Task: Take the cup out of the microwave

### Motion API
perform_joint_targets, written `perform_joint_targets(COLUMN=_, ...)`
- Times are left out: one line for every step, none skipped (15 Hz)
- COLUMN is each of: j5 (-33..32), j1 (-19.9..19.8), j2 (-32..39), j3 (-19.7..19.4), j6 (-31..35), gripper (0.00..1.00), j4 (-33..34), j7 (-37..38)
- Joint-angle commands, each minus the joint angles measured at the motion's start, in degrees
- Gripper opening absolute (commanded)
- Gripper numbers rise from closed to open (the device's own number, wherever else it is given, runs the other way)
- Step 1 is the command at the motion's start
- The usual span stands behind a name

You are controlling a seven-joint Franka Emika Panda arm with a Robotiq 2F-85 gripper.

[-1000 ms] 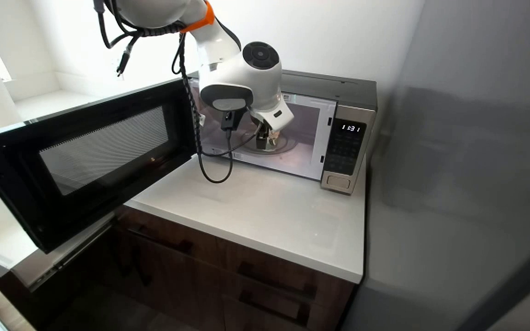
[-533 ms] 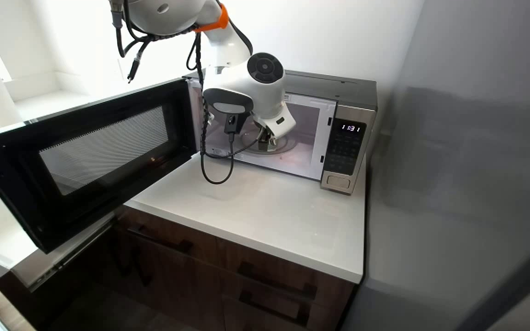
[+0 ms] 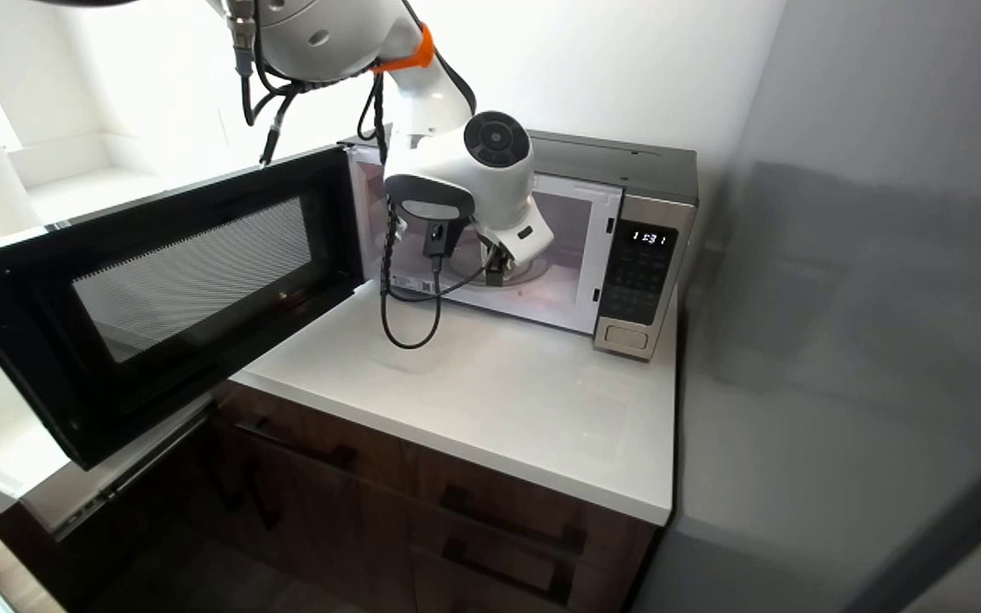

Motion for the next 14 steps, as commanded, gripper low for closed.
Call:
perform_joint_targets(j5=-5.59, j1=3.12, j2=-0.40, j3=-4.46, j6=-0.41, gripper=1.00, j4=-1.85, j7=6.09)
perform_joint_targets(j5=-6.81, j1=3.62, j2=-0.54, j3=-5.35, j6=-0.84, gripper=1.00, j4=-2.10, j7=7.10)
perform_joint_targets(j5=-8.30, j1=4.32, j2=-0.97, j3=-6.51, j6=-1.24, gripper=1.00, j4=-2.77, j7=8.43)
perform_joint_targets(j5=-9.21, j1=4.82, j2=-0.91, j3=-7.23, j6=-1.21, gripper=1.00, j4=-2.80, j7=9.19)
perform_joint_targets(j5=-9.78, j1=5.27, j2=-0.81, j3=-7.72, j6=-0.96, gripper=1.00, j4=-2.74, j7=9.74)
perform_joint_targets(j5=-9.70, j1=5.33, j2=-0.71, j3=-7.73, j6=-0.60, gripper=0.75, j4=-2.48, j7=9.48)
perform_joint_targets(j5=-10.02, j1=5.67, j2=-0.63, j3=-8.07, j6=-0.55, gripper=0.74, j4=-2.35, j7=9.49)
perform_joint_targets(j5=-9.92, j1=5.73, j2=-0.70, j3=-8.04, j6=-0.48, gripper=0.66, j4=-2.29, j7=9.18)
perform_joint_targets(j5=-9.76, j1=5.79, j2=-0.79, j3=-7.98, j6=-0.22, gripper=0.58, j4=-2.27, j7=8.69)
perform_joint_targets(j5=-9.71, j1=5.86, j2=-0.97, j3=-8.00, j6=-0.25, gripper=0.51, j4=-2.31, j7=8.45)
perform_joint_targets(j5=-9.59, j1=5.93, j2=-1.16, j3=-7.93, j6=0.02, gripper=0.42, j4=-2.36, j7=8.16)
perform_joint_targets(j5=-9.47, j1=5.96, j2=-1.46, j3=-7.84, j6=0.07, gripper=0.35, j4=-2.47, j7=7.98)
perform_joint_targets(j5=-9.53, j1=6.08, j2=-1.88, j3=-7.86, j6=0.15, gripper=0.27, j4=-2.77, j7=7.84)
perform_joint_targets(j5=-9.60, j1=6.21, j2=-2.15, j3=-7.91, j6=0.28, gripper=0.20, j4=-2.94, j7=7.76)
